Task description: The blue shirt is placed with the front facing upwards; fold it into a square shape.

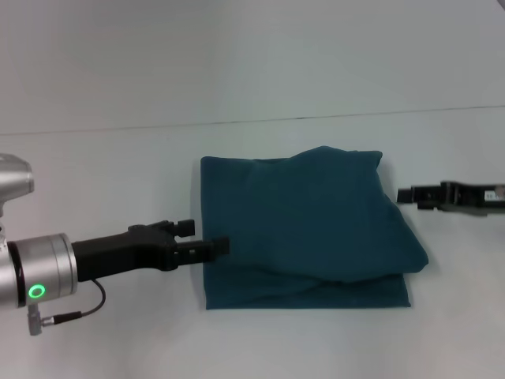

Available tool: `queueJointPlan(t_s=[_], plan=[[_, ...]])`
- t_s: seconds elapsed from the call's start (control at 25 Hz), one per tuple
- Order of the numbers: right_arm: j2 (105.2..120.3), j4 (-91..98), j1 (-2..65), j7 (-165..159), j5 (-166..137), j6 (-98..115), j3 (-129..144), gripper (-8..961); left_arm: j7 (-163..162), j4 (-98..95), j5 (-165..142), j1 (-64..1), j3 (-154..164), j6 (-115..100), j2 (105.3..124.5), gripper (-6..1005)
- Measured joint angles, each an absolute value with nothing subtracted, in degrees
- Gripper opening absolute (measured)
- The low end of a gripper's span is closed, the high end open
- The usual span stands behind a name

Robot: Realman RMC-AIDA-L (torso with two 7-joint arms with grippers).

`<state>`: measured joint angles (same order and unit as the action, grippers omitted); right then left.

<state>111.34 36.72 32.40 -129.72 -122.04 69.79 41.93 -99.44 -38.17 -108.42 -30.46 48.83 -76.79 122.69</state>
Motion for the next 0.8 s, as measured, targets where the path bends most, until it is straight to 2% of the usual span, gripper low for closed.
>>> queueJointPlan(t_s=[0.4,0.8], plan=[[109.67,36.3,29.06,-130.07,-122.74,76.15,41.54,572,-100.16,-38.06,-112.28,-30.43,48.96,-79.21,122.97,963],[109.75,36.28,29.99,-131.32,-125.74,77.1,41.56,568,-100.28,-37.09,-112.76,-30.48,48.96,-78.75,123.1,963]])
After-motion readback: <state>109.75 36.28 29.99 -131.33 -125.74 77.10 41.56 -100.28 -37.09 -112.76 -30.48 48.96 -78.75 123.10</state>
